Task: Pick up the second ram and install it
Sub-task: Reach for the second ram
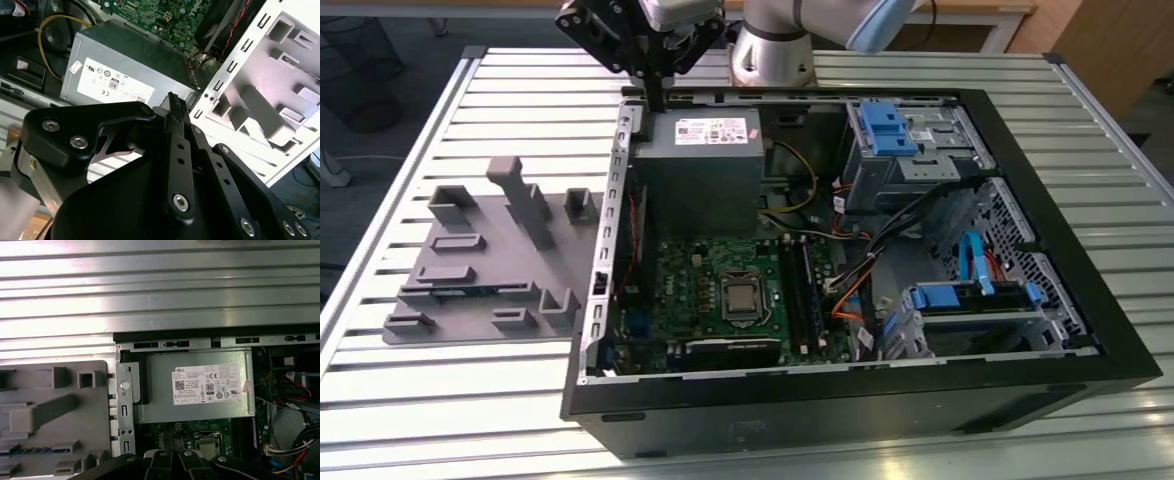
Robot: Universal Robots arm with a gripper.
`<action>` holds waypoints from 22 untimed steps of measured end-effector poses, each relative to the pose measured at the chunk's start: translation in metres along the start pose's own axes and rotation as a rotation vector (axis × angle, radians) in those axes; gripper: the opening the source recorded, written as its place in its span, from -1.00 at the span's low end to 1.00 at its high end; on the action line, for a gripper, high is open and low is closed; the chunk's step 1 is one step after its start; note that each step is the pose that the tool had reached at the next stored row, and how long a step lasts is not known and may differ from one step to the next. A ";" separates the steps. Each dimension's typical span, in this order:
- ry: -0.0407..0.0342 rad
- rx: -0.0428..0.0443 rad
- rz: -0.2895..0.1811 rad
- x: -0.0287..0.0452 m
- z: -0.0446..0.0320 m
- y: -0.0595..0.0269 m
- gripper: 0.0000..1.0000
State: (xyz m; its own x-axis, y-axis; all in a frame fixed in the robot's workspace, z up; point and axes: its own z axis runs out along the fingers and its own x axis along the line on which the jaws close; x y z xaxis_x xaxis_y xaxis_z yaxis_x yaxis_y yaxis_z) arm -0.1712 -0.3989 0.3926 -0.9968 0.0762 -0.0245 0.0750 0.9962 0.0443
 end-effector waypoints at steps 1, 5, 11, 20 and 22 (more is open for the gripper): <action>0.0000 0.0000 0.000 0.0001 0.0000 0.0000 -0.79; 0.0000 0.0000 0.000 0.0010 0.0000 -0.0001 -0.79; 0.0000 0.0000 0.000 0.0025 0.0000 -0.0002 -0.79; 0.0000 0.0000 0.000 0.0042 -0.0001 -0.0003 -0.79; 0.0000 0.0000 0.000 0.0046 -0.0001 -0.0003 -0.79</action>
State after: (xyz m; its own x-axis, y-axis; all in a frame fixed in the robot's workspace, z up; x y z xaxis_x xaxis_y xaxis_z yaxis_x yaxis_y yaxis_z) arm -0.1758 -0.3989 0.3926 -0.9968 0.0762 -0.0244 0.0751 0.9962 0.0444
